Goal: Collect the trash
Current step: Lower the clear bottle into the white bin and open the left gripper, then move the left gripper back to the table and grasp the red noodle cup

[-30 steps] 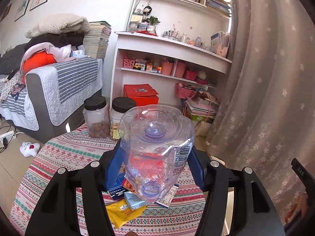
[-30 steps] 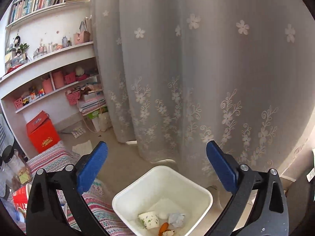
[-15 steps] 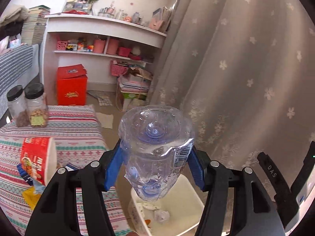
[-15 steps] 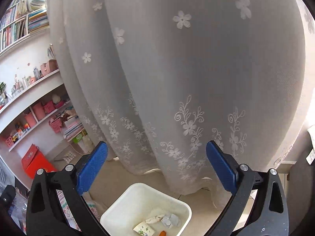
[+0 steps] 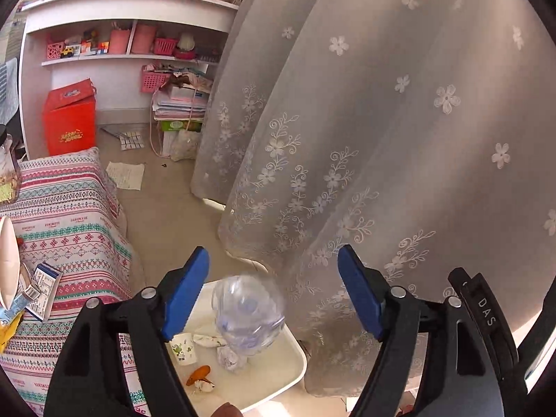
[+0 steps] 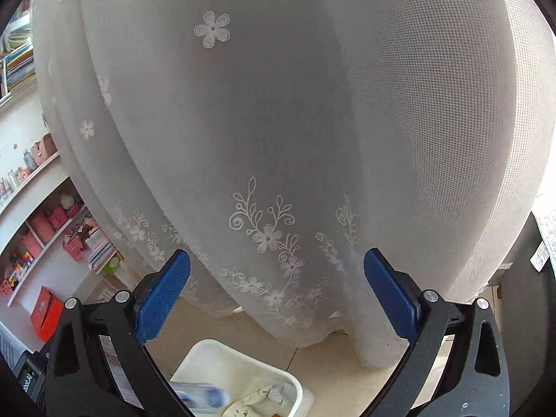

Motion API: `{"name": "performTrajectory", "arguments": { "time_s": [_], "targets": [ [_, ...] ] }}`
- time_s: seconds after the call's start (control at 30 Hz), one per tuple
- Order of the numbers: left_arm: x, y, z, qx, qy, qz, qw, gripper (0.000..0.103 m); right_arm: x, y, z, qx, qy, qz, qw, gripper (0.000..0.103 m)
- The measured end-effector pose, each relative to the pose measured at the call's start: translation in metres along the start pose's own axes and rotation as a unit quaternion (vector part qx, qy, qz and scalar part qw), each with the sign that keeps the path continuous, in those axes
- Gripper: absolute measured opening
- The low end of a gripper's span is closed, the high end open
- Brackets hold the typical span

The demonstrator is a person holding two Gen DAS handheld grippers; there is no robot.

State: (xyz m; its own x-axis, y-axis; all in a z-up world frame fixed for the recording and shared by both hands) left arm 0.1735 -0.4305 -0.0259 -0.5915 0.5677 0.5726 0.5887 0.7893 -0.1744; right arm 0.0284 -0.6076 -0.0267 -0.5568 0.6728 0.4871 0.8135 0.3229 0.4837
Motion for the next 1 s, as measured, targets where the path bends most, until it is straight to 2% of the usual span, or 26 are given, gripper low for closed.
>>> {"name": "performTrajectory", "arguments": {
  "time_s": [0.07,0.17,0.33,0.53,0.77,1.0],
  "targets": [
    [0.004,0.002,-0.001,-0.017,-0.002,-0.019,0.9997,0.080,0.002,0.002,0.001,0.005,-0.003,-0.001,1.000,0.096],
    [0.018,0.012,-0.007,-0.044,-0.018,-0.067,0.9967,0.086,0.007,0.013,0.005,0.021,-0.009,-0.006,1.000,0.096],
    [0.048,0.036,-0.017,-0.078,-0.054,-0.150,0.9840,0.091,0.019,0.035,0.016,0.049,-0.019,-0.023,0.998,0.096],
    [0.081,0.076,-0.019,-0.084,-0.070,-0.218,0.9697,0.092,0.043,0.070,0.039,0.083,-0.031,-0.060,0.994,0.096],
    [0.111,0.130,-0.012,-0.058,-0.068,-0.257,0.9624,0.092,0.073,0.117,0.075,0.130,-0.031,-0.104,0.985,0.096],
    [0.135,0.188,0.005,-0.028,-0.054,-0.292,0.9546,0.092,0.096,0.158,0.119,0.169,-0.008,-0.141,0.975,0.096]
  ]
}}
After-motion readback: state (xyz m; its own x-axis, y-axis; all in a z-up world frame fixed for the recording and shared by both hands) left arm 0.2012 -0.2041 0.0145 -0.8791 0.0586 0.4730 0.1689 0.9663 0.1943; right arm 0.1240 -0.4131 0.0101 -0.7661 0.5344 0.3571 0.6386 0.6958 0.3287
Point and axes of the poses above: each gripper's, at about its wrist camera, not at the fingertips, and x roughly against the way its jaws point, y to its left, z to its underside, the point moved 10 cm from there along -x, roughly the way its jaws point, and after that the axes turned 14 degrees about -x, right-handed, at the moved point
